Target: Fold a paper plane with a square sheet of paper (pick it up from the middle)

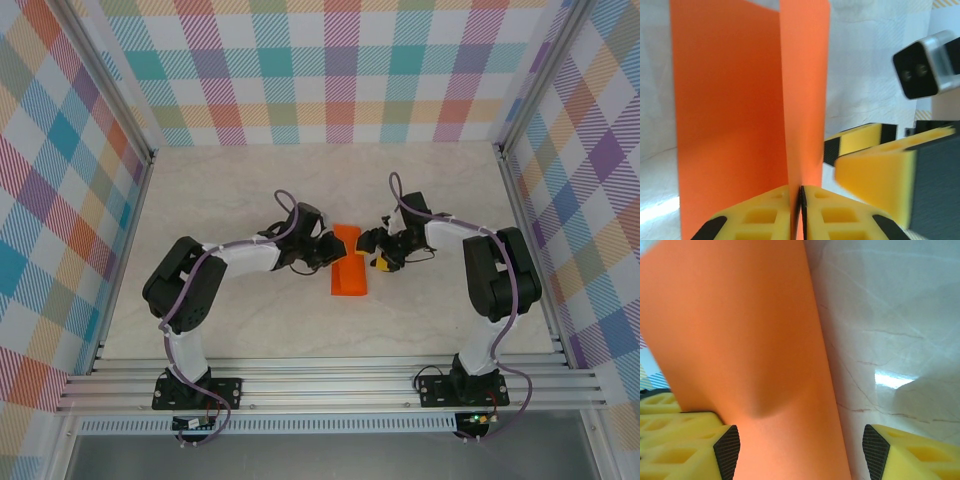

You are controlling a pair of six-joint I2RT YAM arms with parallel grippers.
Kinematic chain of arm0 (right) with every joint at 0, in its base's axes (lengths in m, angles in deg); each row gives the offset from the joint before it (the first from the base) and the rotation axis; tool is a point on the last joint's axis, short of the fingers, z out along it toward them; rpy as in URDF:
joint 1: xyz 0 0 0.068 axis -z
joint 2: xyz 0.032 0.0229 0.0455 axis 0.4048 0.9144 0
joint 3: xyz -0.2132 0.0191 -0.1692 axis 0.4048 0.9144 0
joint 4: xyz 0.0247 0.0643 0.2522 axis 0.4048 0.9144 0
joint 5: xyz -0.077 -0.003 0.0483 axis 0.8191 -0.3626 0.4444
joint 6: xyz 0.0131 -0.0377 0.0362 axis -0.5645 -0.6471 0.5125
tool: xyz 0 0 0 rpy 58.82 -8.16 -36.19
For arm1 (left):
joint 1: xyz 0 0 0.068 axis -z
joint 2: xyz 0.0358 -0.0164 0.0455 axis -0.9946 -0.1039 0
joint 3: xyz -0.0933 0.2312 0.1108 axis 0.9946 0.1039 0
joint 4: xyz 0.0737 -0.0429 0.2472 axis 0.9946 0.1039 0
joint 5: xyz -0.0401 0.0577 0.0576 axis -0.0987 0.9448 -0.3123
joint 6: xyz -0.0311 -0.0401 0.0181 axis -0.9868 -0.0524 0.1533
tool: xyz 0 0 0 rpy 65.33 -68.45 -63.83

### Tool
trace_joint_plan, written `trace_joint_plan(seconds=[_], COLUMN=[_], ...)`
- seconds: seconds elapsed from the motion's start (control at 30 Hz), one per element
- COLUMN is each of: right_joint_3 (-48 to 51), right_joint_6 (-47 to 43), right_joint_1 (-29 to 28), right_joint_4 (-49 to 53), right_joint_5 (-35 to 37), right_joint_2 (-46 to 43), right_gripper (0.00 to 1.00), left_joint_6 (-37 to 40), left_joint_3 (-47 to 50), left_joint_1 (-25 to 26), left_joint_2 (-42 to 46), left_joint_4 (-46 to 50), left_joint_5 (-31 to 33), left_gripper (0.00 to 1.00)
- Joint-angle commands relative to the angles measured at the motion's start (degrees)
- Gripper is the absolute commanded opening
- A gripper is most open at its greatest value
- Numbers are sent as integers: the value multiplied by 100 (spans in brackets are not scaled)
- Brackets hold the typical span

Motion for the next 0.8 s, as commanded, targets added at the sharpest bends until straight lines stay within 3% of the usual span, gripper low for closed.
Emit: trace_joint_plan(seconds=[0.0, 0.43, 0.5, 0.6, 0.77], right_joint_3=[-89, -263, -253, -227, -211], right_joint_6=[-280, -186, -76, 89, 317], right_joint_1=[-69, -216, -221, -234, -264], right_joint_4=[205, 275, 233, 117, 50], right_joint_5=[-87, 221, 323, 394, 627], right_joint_2=[54, 246, 237, 230, 168], right_gripper=[68, 64, 64, 64, 64], left_joint_6=[366, 497, 518, 581, 663], left_joint_3=[-340, -618, -655, -600, -367], left_joint_1=[-77, -153, -170, -171, -166], left_joint_2=[-176, -386, -334, -112, 342], left_joint_4=[401, 652, 717, 779, 1191], left_joint_5=[52, 34, 32, 96, 562], left_gripper=[14, 16, 20, 35, 51])
